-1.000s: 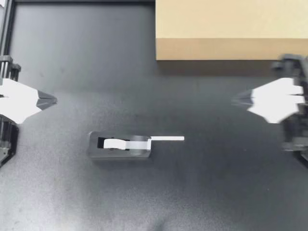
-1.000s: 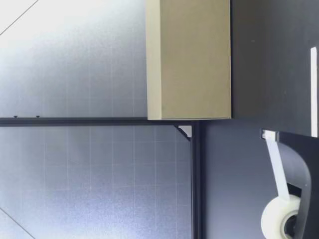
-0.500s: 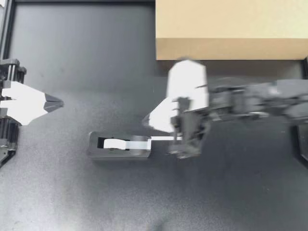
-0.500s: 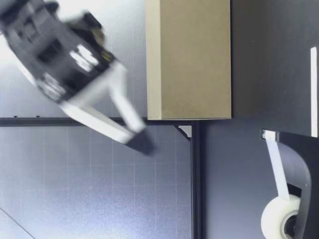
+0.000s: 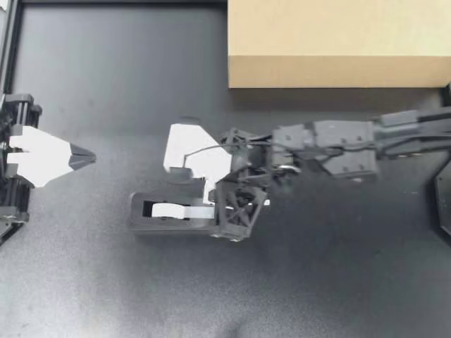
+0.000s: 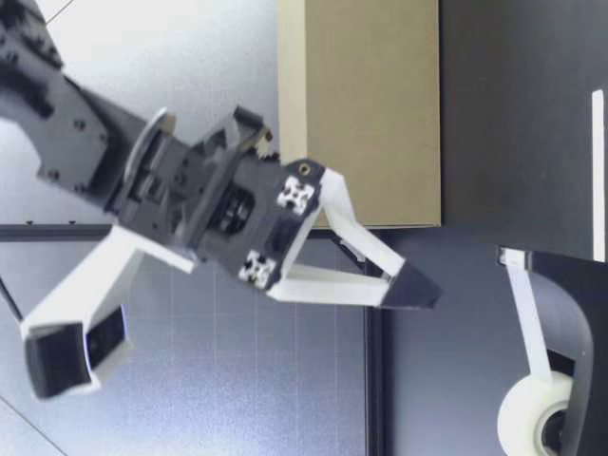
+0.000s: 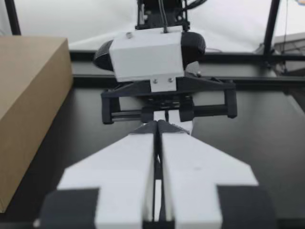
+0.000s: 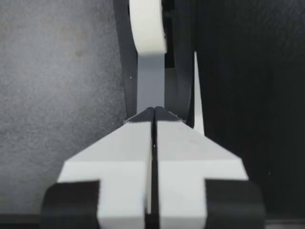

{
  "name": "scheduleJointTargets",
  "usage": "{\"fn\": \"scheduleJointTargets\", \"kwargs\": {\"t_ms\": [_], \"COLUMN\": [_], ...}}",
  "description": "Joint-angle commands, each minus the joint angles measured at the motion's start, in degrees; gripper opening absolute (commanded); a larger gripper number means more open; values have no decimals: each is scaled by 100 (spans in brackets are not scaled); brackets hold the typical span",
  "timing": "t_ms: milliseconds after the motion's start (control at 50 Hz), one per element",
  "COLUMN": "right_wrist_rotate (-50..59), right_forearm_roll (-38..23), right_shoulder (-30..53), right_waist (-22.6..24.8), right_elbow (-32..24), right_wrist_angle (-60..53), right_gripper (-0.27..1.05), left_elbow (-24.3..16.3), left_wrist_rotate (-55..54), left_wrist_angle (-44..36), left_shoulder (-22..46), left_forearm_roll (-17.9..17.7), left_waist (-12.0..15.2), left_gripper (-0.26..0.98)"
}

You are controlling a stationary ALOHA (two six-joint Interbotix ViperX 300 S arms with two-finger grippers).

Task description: Cut a small piece of tape from the tape dispenser then place it on the cardboard box's edge.

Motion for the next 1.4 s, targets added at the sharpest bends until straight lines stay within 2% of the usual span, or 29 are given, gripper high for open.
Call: {"fn": "scheduleJointTargets", "kwargs": {"t_ms": [0, 80, 280, 380, 520, 700, 960, 1380], "right_wrist_rotate": [-202, -703, -2241, -2522, -2540, -2602, -2988, -2927], "right_forearm_roll": [272, 809, 2672, 3129, 3155, 3173, 3902, 3929], "right_shoulder": [0, 105, 571, 809, 1081, 1380, 1705, 1951], "right_waist": [-185, -352, -905, -1169, -1371, -1477, -1503, -1556], "right_elbow": [-325, -475, -879, -1072, -1354, -1608, -1846, -1854], "right_wrist_angle": [264, 536, 1459, 1811, 2180, 2452, 2927, 3190], "right_gripper": [-10, -10, -10, -7, 4, 33, 34, 35], "left_elbow": [-53, -44, -44, -35, -44, -18, -9, -35], "left_wrist_rotate": [0, -9, -44, -44, -53, -53, -53, -53], "left_wrist_angle": [-53, -53, -44, -53, -53, -53, -44, -44], "left_shoulder": [35, 35, 35, 35, 44, 88, 211, 255], "left_forearm_roll": [-9, -9, -9, -9, -9, -9, -9, -9], "left_waist": [18, 18, 18, 9, 18, 18, 9, 9], "left_gripper": [-12, -12, -12, -12, -12, -12, -12, -12]}}
